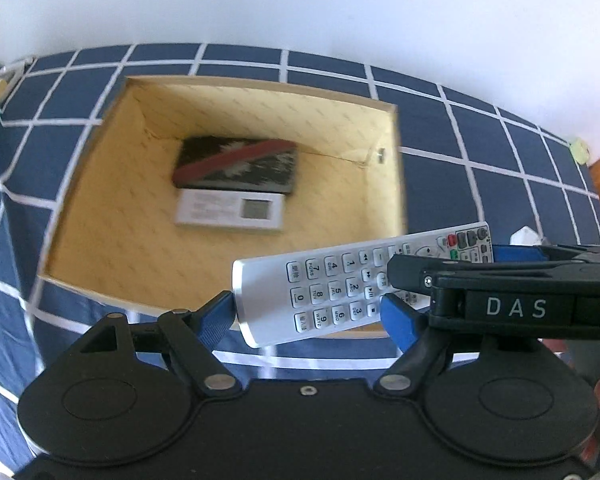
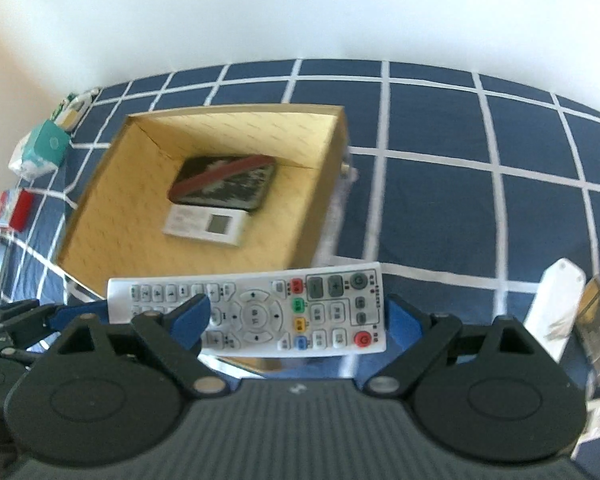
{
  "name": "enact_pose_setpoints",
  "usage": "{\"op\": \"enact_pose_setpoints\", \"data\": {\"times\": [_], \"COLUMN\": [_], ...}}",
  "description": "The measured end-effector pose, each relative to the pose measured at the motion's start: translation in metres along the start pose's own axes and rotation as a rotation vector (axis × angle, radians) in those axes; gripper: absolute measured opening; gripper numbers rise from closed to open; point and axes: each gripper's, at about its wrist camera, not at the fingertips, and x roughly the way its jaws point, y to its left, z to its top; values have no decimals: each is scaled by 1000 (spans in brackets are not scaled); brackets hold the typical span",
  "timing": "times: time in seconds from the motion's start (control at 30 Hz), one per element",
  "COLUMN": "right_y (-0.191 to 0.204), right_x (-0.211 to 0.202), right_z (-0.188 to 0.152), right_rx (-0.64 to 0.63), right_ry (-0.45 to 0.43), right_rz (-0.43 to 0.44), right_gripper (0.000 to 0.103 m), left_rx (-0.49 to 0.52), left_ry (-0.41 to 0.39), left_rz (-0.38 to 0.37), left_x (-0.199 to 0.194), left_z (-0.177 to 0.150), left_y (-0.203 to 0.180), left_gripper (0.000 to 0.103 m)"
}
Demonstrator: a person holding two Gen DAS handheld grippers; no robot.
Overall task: Organize objects
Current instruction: 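Carry the TV remote with the right gripper over the box, then lower the TV remote into the box and open the right gripper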
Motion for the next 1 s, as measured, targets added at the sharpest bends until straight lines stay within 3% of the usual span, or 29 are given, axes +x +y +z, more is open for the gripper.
{"op": "enact_pose_setpoints", "data": {"times": [0.47, 1.0], "right_y": [82, 91], "right_x": [33, 101], "right_z": [4, 17], "right_rx": [108, 206], "right_ry": [-15, 84], "right_rz": [-8, -48], "right_gripper": [92, 92], "left_rx": [74, 136], "left_ry": [33, 172], "left_rz": [-12, -62], "left_x": [0, 66], "left_z": [18, 44], "left_y": [83, 121], "left_gripper": [78, 78]}}
